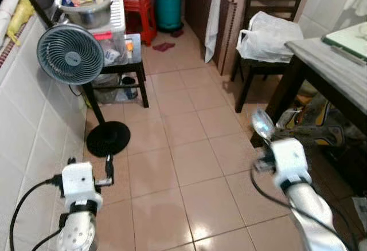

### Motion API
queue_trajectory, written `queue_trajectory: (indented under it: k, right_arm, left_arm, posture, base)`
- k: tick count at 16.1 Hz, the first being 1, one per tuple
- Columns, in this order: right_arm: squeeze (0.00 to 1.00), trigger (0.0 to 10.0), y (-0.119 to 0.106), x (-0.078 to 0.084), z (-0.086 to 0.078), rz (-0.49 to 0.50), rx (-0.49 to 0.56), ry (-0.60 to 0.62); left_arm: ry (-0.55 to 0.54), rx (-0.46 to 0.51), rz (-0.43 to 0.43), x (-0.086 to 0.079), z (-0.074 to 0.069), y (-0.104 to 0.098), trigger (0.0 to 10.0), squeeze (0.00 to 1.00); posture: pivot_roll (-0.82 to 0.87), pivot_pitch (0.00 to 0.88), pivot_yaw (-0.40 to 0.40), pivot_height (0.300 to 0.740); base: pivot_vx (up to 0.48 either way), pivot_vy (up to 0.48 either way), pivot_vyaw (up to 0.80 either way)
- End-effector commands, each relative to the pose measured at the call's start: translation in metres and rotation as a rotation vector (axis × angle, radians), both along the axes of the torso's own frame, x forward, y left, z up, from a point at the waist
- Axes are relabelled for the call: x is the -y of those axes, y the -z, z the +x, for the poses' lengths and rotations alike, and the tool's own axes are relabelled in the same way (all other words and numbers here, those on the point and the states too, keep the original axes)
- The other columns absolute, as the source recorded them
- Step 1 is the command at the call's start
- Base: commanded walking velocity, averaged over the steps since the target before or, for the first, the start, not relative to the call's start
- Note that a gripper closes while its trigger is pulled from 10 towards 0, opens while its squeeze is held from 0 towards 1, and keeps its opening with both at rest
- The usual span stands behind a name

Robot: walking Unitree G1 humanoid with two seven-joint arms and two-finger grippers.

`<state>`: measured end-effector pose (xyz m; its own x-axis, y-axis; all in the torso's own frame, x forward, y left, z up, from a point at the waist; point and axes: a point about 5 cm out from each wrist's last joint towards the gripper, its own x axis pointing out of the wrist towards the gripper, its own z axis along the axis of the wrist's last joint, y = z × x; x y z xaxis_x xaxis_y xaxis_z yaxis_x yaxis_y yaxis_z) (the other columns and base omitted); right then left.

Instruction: Setting the table

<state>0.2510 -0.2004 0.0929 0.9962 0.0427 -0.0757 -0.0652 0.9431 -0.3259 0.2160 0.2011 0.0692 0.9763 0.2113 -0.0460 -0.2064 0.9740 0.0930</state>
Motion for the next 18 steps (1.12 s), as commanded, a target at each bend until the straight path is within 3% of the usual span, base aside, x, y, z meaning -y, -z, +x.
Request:
queue_trajectory:
  k: [1, 3, 8, 18]
  right_arm:
    - [0.0, 10.0, -0.004, 0.002, -0.008, 0.0, 0.008, -0.006]
    - [0.0, 10.0, -0.004, 0.001, -0.012, 0.003, 0.003, 0.004]
    - [0.0, 10.0, -0.016, -0.007, -0.001, 0.021, 0.045, 0.016]
    - [0.0, 10.0, -0.024, -0.012, 0.012, 0.017, 0.049, 0.003]
  left_arm:
    - [0.028, 0.008, 0.0, 0.003, 0.003, -0.005, 10.0, 0.0]
    - [0.049, 0.014, -0.002, 0.006, 0.007, -0.007, 10.0, 0.0]
    - [0.068, 0.015, -0.01, 0.011, 0.009, -0.008, 10.0, 0.0]
    - [0.065, 0.016, -0.026, 0.015, 0.012, -0.007, 10.0, 0.0]
  posture:
    - [-0.16, 0.084, 0.022, 0.74]
    - [-0.17, 0.082, 0.031, 0.74]
    - [-0.16, 0.084, 0.028, 0.74]
    - [-0.16, 0.083, 0.019, 0.74]
  base:
    - [0.0, 0.0, 0.0]
    - [0.0, 0.0, 0.0]
    - [0.0, 0.0, 0.0]
    - [0.0, 0.0, -0.77]
